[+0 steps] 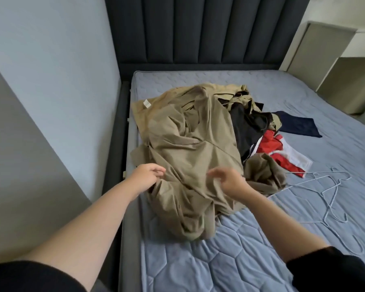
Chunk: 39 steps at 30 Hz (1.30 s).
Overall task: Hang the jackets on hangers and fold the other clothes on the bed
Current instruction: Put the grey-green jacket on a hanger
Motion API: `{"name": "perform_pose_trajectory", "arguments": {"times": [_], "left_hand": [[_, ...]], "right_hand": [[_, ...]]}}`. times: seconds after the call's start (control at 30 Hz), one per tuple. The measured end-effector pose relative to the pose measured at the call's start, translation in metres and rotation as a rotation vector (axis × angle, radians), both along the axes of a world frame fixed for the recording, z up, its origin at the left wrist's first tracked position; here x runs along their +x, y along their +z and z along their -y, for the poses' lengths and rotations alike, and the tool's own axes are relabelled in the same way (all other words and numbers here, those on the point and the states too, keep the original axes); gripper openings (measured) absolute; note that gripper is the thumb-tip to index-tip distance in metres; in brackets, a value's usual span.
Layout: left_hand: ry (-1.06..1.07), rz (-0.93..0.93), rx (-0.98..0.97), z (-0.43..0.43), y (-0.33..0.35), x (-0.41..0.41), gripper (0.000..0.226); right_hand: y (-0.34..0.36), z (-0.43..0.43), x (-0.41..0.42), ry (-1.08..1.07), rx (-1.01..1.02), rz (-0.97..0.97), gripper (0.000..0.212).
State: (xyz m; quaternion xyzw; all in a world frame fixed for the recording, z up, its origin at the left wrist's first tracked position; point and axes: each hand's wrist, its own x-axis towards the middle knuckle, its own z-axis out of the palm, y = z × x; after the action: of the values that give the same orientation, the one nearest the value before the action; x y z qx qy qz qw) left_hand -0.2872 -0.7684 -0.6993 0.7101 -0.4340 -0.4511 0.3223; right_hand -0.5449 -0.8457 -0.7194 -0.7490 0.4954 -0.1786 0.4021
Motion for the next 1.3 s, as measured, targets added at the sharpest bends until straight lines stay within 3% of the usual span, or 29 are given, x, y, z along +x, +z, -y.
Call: {"name": "perform_pose_trajectory", "arguments": {"times": [0.07,0.1,0.17,0.23,0.27,0.3,0.37,0.4,0.5,0.57,0.7,0.83,0.87,0.97,1.07,1.13,1.17,1.27,1.3], "left_hand": [[0.040,-0.069,0.010,0.000,-0.005,-0.008,0.038],[0.051,-0.086,0.016,0.000,-0.008,-0.013,0.035],[0.050,-0.089,0.025,0.002,-0.013,-0.023,0.027],[0.024,-0.065,0.029,0.003,-0.020,-0.030,0.026],[-0.002,-0.038,0.023,0.002,-0.024,-0.032,0.032],[-0.037,-0.010,0.002,0.000,-0.029,-0.033,0.043],[-0.138,0.057,-0.073,-0.008,-0.038,-0.032,0.067],[-0.202,0.117,-0.115,-0.012,-0.040,-0.031,0.078],[-0.458,0.453,-0.185,-0.019,-0.045,-0.026,0.109],[-0.583,0.697,-0.171,-0.016,-0.047,-0.029,0.115],[-0.566,0.852,-0.208,-0.008,-0.056,-0.054,0.067],[-0.271,0.487,-0.085,0.000,-0.047,-0.071,0.019],[-0.243,0.432,-0.058,0.001,-0.041,-0.068,0.022],[-0.208,0.252,-0.003,-0.002,-0.033,-0.054,0.027],[-0.297,0.424,-0.018,-0.013,-0.038,-0.045,0.016],[-0.337,0.471,0.009,-0.022,-0.048,-0.042,0.027],[-0.359,0.459,0.032,-0.027,-0.052,-0.043,0.039],[-0.463,0.408,0.105,-0.034,-0.063,-0.052,0.049],[-0.477,0.402,0.111,-0.035,-0.065,-0.056,0.048]], "right_hand": [[-0.006,0.005,-0.007,-0.269,-0.278,-0.113,0.038],[-0.008,0.007,-0.008,-0.323,-0.266,-0.199,0.050],[-0.018,0.010,-0.010,-0.336,-0.078,-0.351,0.092],[-0.032,0.009,-0.008,-0.322,0.150,-0.303,0.115],[-0.039,0.004,-0.004,-0.277,0.216,-0.279,0.112],[-0.047,-0.001,0.000,-0.193,0.227,-0.309,0.094],[-0.053,-0.009,0.011,0.008,0.184,-0.413,0.036],[-0.051,-0.013,0.016,0.122,0.176,-0.426,0.021],[-0.021,-0.019,0.025,0.421,0.149,-0.489,0.008],[0.005,-0.016,0.024,0.487,0.080,-0.515,0.006],[0.032,-0.008,0.018,0.244,-0.204,-0.362,0.017],[0.010,-0.005,0.007,-0.230,-0.451,-0.196,0.021],[0.000,-0.005,0.001,-0.292,-0.461,-0.198,0.017],[-0.035,-0.002,-0.027,-0.495,-0.326,-0.373,0.024],[-0.068,-0.018,-0.051,-0.493,0.160,-0.630,0.064],[-0.083,-0.037,-0.050,-0.468,0.556,-0.480,0.084],[-0.089,-0.044,-0.046,-0.494,0.718,-0.294,0.086],[-0.096,-0.052,-0.024,-0.529,1.048,0.536,0.068],[-0.095,-0.051,-0.015,-0.484,1.076,0.715,0.062]]}}
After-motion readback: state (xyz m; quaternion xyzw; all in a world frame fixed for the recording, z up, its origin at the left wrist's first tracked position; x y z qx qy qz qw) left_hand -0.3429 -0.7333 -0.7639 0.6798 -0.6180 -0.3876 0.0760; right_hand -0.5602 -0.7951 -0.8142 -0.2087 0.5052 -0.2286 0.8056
